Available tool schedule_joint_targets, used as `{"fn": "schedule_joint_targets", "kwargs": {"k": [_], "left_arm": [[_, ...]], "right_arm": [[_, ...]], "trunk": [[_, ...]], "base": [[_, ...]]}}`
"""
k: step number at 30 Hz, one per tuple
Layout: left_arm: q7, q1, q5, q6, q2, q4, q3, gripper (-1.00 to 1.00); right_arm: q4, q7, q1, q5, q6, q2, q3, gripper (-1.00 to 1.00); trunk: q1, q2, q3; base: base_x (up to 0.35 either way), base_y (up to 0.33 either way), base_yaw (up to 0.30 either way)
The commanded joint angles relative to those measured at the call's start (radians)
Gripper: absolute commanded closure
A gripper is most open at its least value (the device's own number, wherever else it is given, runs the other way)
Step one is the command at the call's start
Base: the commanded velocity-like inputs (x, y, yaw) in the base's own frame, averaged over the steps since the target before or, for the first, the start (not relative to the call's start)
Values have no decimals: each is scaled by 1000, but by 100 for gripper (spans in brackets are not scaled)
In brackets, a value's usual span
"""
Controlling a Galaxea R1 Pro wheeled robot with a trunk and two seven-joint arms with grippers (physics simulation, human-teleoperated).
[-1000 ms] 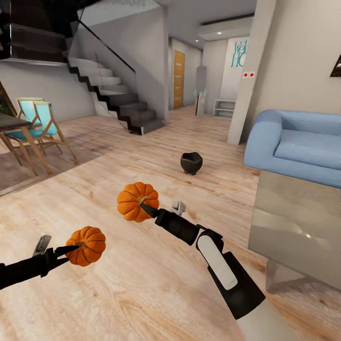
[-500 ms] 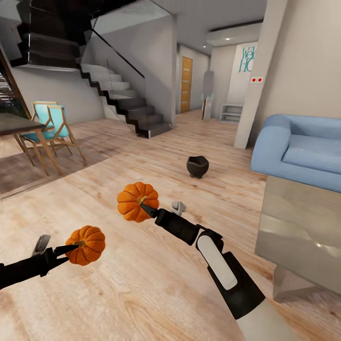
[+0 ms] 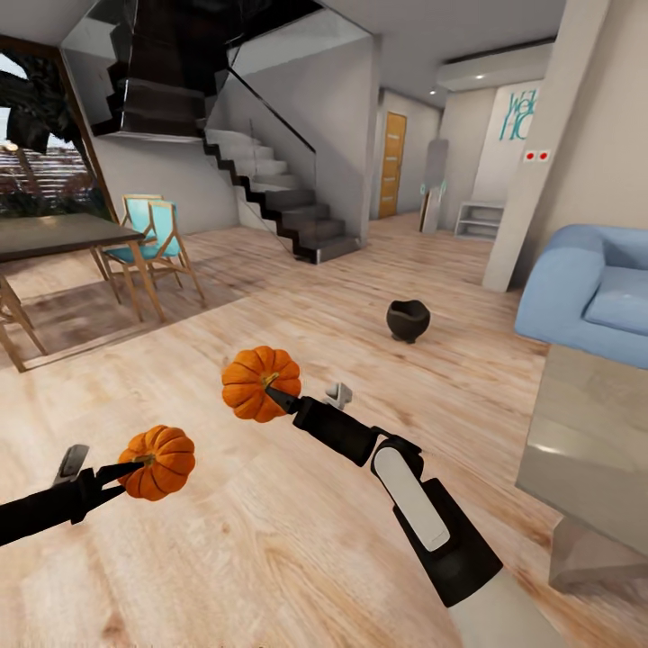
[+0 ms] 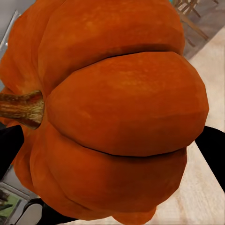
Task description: Place each of the two pumpkins and all three candles from the living room inside a cabinet in the living room (use any cabinet), then make sure every cabinet is closed, and position the cauldron so it is next to a table in the living room.
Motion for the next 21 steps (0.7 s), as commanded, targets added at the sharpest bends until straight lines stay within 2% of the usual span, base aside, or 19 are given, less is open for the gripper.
{"fn": "schedule_joint_targets", "kwargs": {"k": [1, 15, 21], "left_arm": [[-4, -1, 6, 7, 0, 0, 1, 100], [-4, -1, 4, 7, 0, 0, 2, 100], [-4, 0, 2, 7, 0, 0, 2, 100]], "right_arm": [[-1, 1, 0, -7, 5, 0, -1, 100], [-1, -2, 0, -7, 5, 3, 0, 100], [2, -48, 0, -6, 5, 4, 0, 100]], "trunk": [[0, 0, 0], [-7, 3, 65], [-9, 4, 92]], "base": [[-2, 0, 248], [0, 0, 249], [0, 0, 265]]}}
